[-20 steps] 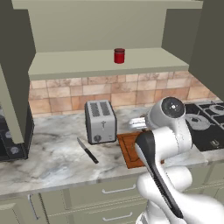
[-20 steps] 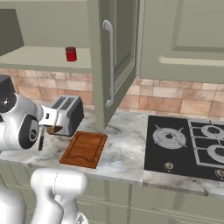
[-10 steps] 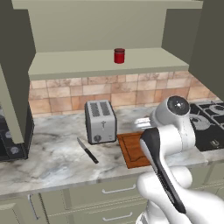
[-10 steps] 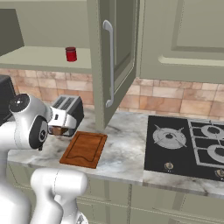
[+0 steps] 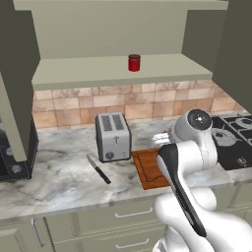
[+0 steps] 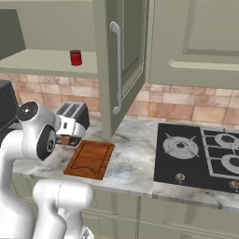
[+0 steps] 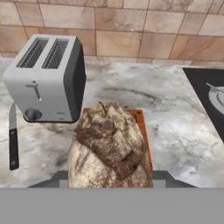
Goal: Pick the bread, place it on the cutting board, pick the jam, place it on the counter, and close the cabinet.
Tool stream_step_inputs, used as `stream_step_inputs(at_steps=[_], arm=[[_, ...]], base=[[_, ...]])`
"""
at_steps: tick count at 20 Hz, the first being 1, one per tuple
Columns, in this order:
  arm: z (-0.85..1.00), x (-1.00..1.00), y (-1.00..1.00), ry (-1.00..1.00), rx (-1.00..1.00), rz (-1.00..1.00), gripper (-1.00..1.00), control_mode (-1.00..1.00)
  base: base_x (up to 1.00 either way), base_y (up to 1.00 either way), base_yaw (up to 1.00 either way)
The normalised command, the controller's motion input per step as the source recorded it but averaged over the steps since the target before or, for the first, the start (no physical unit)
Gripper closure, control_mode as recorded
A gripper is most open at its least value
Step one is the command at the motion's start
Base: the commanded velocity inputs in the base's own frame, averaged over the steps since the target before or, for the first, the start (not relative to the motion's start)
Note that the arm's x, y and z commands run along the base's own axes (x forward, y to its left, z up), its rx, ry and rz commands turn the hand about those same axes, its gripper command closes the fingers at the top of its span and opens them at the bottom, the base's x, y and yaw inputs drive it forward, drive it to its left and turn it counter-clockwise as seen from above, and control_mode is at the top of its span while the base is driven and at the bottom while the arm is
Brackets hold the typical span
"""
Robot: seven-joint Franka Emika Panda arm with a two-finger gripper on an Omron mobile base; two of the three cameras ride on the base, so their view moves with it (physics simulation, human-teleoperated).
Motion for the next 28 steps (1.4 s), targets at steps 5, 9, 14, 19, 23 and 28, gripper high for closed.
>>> stream_step_inputs(at_steps=[5, 9, 14, 19, 23, 28], arm=[[-0.57, 0.04, -0.08, -0.22, 0.0, 0.02, 1.0, -1.0], [-0.6, 0.11, -0.04, -0.24, 0.0, 0.02, 1.0, -1.0], [-0.62, 0.12, -0.04, -0.23, 0.0, 0.01, 1.0, -1.0], [-0.6, 0.03, -0.07, -0.17, 0.0, 0.01, 1.0, -1.0], [-0.56, 0.0, -0.05, -0.12, 0.0, 0.0, 1.0, -1.0], [-0.64, 0.0, -0.07, -0.13, 0.0, 0.0, 1.0, -1.0]], base=[[0.0, 0.0, 0.0], [0.0, 0.0, 0.0], [0.0, 0.0, 0.0], [0.0, 0.0, 0.0], [0.0, 0.0, 0.0], [0.0, 0.0, 0.0]])
